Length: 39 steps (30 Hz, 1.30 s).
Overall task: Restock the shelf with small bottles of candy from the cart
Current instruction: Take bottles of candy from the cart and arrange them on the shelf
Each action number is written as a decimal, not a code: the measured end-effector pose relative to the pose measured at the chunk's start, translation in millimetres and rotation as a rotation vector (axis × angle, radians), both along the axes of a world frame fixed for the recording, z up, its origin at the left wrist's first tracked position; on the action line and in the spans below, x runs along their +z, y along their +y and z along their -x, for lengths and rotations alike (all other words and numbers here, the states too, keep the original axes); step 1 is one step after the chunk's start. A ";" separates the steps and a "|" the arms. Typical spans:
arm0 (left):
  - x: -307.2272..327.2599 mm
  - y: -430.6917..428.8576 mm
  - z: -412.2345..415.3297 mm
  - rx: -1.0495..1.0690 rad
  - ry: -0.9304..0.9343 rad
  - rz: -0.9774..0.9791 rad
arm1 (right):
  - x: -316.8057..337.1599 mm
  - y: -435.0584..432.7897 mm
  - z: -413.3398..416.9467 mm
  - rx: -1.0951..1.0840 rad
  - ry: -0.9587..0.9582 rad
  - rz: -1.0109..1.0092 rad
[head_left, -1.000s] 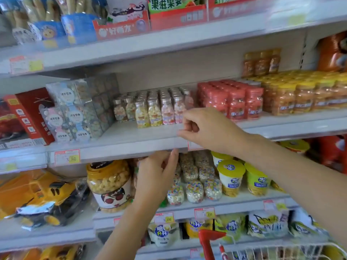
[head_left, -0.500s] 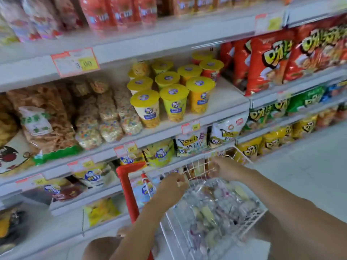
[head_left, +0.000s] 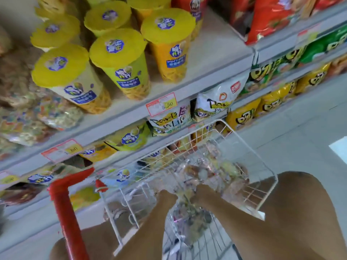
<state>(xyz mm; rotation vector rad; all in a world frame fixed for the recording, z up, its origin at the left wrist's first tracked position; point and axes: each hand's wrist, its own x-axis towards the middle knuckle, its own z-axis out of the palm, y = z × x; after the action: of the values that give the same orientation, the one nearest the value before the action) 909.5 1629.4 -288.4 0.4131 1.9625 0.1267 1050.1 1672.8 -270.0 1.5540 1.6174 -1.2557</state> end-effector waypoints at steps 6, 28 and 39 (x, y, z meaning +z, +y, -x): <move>-27.9 8.5 -13.1 0.101 -0.047 0.070 | -11.3 6.5 3.4 -0.003 -0.009 -0.029; 119.5 38.7 10.5 0.455 -0.210 -0.530 | 147.4 44.0 -39.3 -0.645 0.705 -0.145; 306.0 -11.8 73.3 0.336 -0.182 -1.010 | 344.5 18.7 2.8 -0.420 1.137 -0.227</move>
<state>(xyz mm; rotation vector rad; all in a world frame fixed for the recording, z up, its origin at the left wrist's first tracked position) 836.2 1617.6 17.6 0.6718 1.6457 1.3485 1047.3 1691.5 74.5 1.3977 2.1717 -2.5634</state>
